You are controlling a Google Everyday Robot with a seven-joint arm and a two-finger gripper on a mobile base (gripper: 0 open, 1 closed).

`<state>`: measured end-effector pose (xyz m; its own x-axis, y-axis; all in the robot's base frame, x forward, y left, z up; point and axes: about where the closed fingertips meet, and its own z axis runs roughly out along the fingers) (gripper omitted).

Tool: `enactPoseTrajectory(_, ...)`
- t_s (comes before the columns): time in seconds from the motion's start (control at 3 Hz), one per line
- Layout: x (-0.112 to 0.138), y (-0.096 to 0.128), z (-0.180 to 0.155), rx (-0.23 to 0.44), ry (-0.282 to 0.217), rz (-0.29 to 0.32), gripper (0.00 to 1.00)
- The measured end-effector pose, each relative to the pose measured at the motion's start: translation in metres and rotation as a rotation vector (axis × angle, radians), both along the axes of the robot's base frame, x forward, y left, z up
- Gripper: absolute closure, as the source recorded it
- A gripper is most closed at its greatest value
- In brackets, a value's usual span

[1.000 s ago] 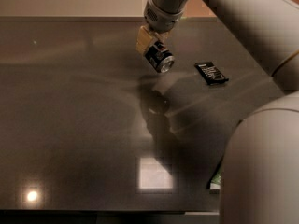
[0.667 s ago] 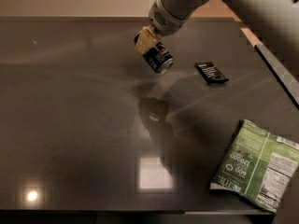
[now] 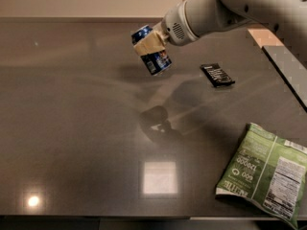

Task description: Place pepsi can upright

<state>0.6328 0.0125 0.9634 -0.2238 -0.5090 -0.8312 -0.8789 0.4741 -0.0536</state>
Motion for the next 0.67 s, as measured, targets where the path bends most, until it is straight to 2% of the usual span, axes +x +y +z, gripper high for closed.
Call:
enactPoseTrajectory(0.33, -0.009, -0.005, 0.009, 0.112, -0.079, 0.049, 1.0)
enactPoseTrajectory(0.67, -0.023, -0.022, 0.012, 0.233, -0.144, 0.097, 1.0)
